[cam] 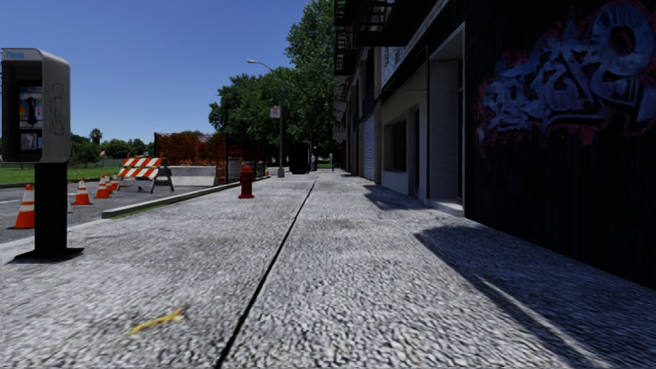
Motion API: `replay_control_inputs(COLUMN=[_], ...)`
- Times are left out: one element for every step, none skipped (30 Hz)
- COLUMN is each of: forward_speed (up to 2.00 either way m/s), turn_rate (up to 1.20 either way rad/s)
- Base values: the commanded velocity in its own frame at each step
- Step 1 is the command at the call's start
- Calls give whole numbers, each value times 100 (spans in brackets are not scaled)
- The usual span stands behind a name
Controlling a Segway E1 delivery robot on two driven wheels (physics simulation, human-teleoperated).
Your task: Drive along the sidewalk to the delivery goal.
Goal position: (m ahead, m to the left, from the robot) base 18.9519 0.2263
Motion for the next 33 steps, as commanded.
replay_control_inputs(forward_speed=[200, 200, 200, 200, 200, 200, 200, 200, 200, 200, 200, 200, 200, 200, 200, 200, 200, 200, 200, 200, 200, 200, 200, 200, 200, 200, 200, 200, 200, 200, 200, 200, 200], turn_rate=[0, 0, 0, 0, 0, 0, 0, 0, 0, 0, 0, 0, 0, 0, 0, 0, 0, 0, 0, 0, 0, 0, 0, 0, 0, 0, 0, 0, 0, 0, 0, 0, 0])
